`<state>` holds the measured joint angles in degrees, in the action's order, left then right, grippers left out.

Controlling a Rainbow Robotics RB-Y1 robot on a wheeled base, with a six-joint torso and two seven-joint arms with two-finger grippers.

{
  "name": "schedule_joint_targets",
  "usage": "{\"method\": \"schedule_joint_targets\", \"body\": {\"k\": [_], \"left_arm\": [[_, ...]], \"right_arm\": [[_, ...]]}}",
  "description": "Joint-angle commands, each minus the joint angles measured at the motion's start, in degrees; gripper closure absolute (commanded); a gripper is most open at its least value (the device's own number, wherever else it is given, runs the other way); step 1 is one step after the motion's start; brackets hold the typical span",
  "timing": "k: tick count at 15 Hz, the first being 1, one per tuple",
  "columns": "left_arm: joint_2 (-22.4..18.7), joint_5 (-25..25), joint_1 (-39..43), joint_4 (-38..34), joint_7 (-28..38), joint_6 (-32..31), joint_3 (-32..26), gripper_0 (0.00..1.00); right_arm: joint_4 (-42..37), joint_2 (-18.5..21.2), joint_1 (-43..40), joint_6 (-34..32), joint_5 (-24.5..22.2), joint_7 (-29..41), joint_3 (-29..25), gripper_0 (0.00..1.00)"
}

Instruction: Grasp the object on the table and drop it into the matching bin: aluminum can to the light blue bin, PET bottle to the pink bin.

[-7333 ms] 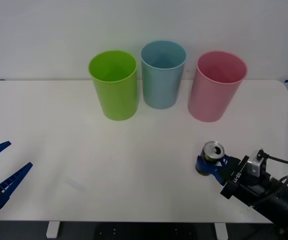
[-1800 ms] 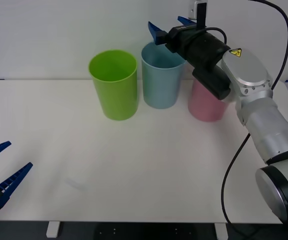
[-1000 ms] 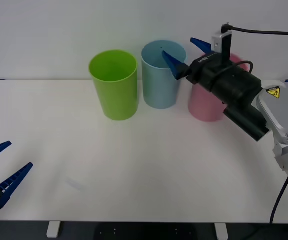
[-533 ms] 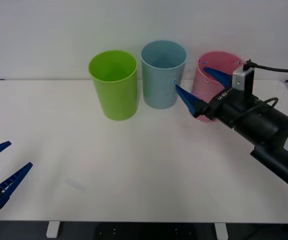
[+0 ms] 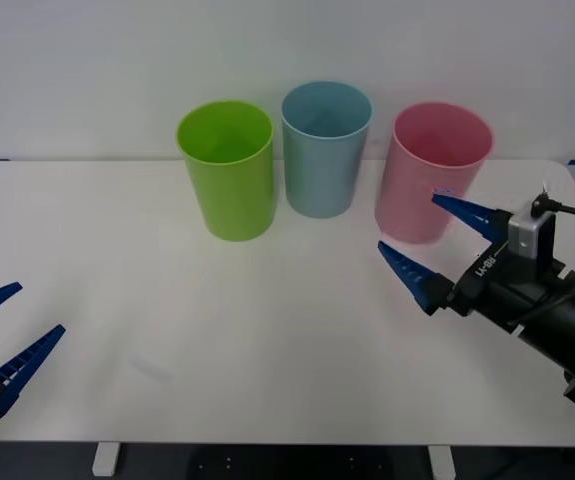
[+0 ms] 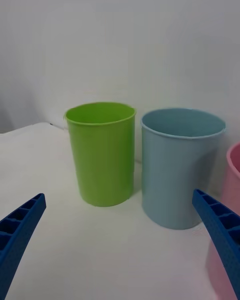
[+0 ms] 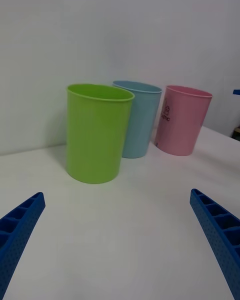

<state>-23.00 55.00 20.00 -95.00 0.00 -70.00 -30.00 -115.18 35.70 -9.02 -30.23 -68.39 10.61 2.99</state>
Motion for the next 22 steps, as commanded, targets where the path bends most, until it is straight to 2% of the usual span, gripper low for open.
{"method": "schedule_joint_targets", "body": {"k": [1,7,12,15,18,22], "left_arm": [[0.0,0.0,0.0,0.0,0.0,0.0,0.0,0.0],[0.0,0.0,0.0,0.0,0.0,0.0,0.0,0.0],[0.0,0.0,0.0,0.0,0.0,0.0,0.0,0.0],[0.0,0.0,0.0,0.0,0.0,0.0,0.0,0.0],[0.0,0.0,0.0,0.0,0.0,0.0,0.0,0.0],[0.0,0.0,0.0,0.0,0.0,0.0,0.0,0.0]], "right_arm": [[-0.31,-0.11,-4.08,-1.94,1.15,-5.51,-2.11,0.0],[-0.31,-0.11,-11.2,-4.4,5.28,-13.51,-6.24,0.0],[0.57,-3.36,-15.42,-16.7,6.34,-13.33,-15.38,0.0],[5.4,-5.38,-13.75,-26.81,6.34,-13.16,-21.27,0.0],[10.06,-6.0,-10.67,-33.4,6.34,-12.89,-24.96,0.0],[12.87,-6.08,-8.74,-35.07,6.34,-12.54,-26.28,0.0]]}}
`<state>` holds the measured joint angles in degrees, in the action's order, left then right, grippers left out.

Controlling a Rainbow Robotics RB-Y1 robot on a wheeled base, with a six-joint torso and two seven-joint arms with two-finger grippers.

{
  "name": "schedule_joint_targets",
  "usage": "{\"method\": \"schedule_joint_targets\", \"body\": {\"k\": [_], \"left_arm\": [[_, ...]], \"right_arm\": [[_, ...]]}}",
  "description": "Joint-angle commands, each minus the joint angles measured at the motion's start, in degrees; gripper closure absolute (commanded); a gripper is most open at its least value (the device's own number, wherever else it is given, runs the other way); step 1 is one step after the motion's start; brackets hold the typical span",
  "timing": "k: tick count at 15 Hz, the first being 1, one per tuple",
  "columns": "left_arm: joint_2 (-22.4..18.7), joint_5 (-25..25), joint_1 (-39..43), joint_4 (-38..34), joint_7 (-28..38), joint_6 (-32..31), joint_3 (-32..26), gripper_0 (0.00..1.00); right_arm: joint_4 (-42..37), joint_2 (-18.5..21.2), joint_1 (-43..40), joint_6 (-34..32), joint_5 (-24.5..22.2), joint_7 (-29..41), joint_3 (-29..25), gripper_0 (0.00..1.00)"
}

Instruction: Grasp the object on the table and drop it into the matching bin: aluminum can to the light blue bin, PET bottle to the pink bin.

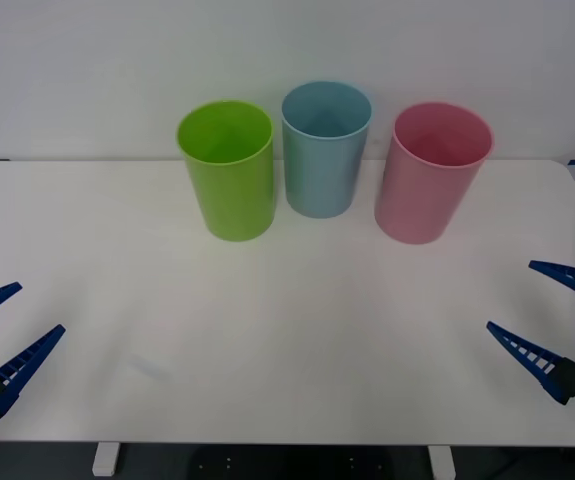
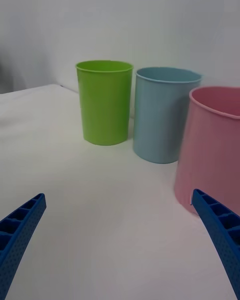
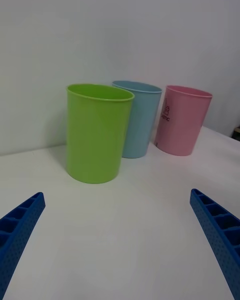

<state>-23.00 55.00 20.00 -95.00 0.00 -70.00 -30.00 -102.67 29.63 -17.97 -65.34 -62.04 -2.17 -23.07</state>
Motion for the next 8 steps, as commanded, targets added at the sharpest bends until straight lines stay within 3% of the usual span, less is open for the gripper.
{"method": "schedule_joint_targets", "body": {"k": [1,8], "left_arm": [[0.0,0.0,0.0,0.0,0.0,0.0,0.0,0.0],[0.0,0.0,0.0,0.0,0.0,0.0,0.0,0.0]], "right_arm": [[0.37,-0.01,0.04,0.03,-0.01,0.5,-0.48,0.0],[0.37,-0.01,-1.19,-0.05,-0.18,1.21,-0.57,0.0]]}}
